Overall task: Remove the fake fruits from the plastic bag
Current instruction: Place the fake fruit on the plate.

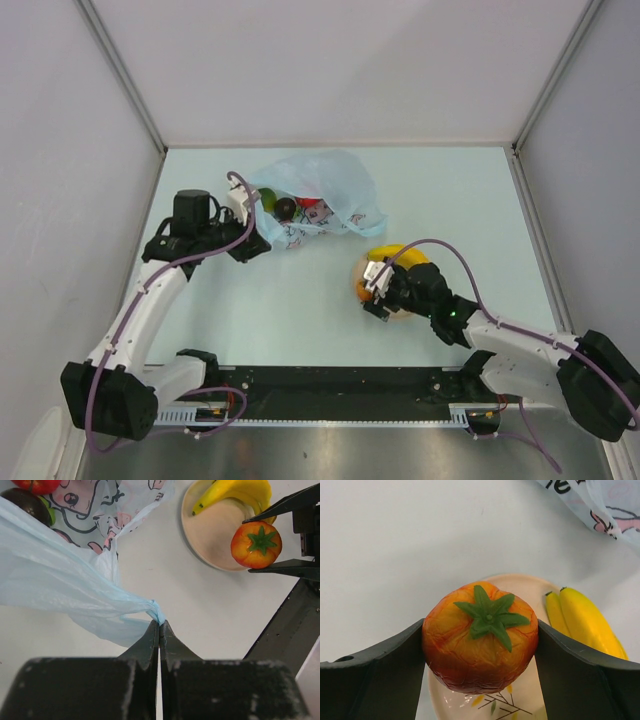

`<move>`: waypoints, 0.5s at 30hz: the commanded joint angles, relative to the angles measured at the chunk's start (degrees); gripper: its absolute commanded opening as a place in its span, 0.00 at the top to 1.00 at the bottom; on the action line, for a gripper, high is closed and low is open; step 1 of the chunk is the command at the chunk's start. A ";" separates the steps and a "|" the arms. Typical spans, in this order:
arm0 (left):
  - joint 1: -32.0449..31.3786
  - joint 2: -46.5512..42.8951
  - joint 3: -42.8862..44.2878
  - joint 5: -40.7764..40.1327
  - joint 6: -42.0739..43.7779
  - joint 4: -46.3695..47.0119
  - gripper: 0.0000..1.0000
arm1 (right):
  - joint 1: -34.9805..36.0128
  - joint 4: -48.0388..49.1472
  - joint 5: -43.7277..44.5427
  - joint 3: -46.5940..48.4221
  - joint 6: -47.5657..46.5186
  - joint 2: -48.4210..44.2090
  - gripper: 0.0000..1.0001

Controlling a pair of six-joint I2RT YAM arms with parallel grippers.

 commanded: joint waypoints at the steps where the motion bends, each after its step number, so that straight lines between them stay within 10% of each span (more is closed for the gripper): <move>1: 0.09 0.08 -1.19 -0.14 0.34 2.16 1.00 | -1.99 9.09 -2.08 -1.15 -3.71 1.54 0.36; 15: 4.31 0.69 1.44 -1.10 0.35 1.98 1.00 | -7.71 8.92 -8.94 7.28 -11.00 15.87 0.35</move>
